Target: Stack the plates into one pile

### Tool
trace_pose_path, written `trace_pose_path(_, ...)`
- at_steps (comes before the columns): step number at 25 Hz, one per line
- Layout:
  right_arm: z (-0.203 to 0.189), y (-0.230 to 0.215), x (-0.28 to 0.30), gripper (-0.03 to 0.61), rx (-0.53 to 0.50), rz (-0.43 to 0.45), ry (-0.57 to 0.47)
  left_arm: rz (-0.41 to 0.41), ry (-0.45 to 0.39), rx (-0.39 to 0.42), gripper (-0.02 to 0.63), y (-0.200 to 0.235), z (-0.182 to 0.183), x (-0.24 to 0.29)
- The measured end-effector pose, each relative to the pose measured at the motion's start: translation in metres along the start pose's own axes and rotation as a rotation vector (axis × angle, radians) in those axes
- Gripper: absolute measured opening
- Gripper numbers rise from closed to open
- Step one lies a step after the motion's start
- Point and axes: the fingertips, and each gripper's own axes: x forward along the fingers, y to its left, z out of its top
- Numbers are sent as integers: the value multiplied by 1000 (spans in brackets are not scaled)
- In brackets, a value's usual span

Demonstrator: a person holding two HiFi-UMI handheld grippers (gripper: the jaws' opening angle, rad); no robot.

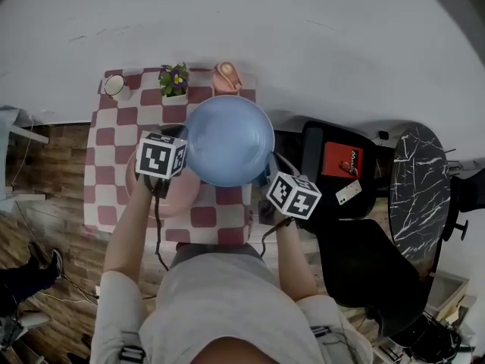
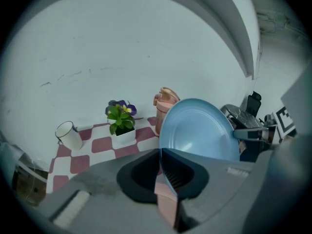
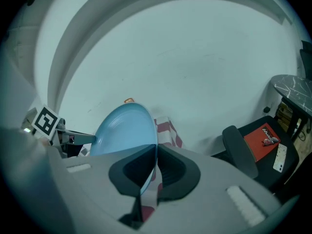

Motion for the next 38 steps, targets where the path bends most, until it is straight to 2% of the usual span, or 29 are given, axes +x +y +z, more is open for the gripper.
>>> trace_pose_path(8, 8, 74, -2, 12, -103, 103, -24, 87, -97, -92, 21, 44, -17, -72)
trace_pose_path(21, -30, 186, 22, 12, -267, 291, 77, 254, -122, -297, 22, 112, -104, -162)
trace_pose_path(27, -50, 204, 33, 12, -313, 318, 142, 273, -90, -379, 26, 118, -143, -170)
trace_pose_path(32, -67, 202, 43, 14, -340, 314, 203, 256, -47, -448, 28, 115, -174, -160)
trace_pose_path(38, -89, 189, 59, 14, -367, 289, 283, 244, -3, -482, 29, 112, -192, -145)
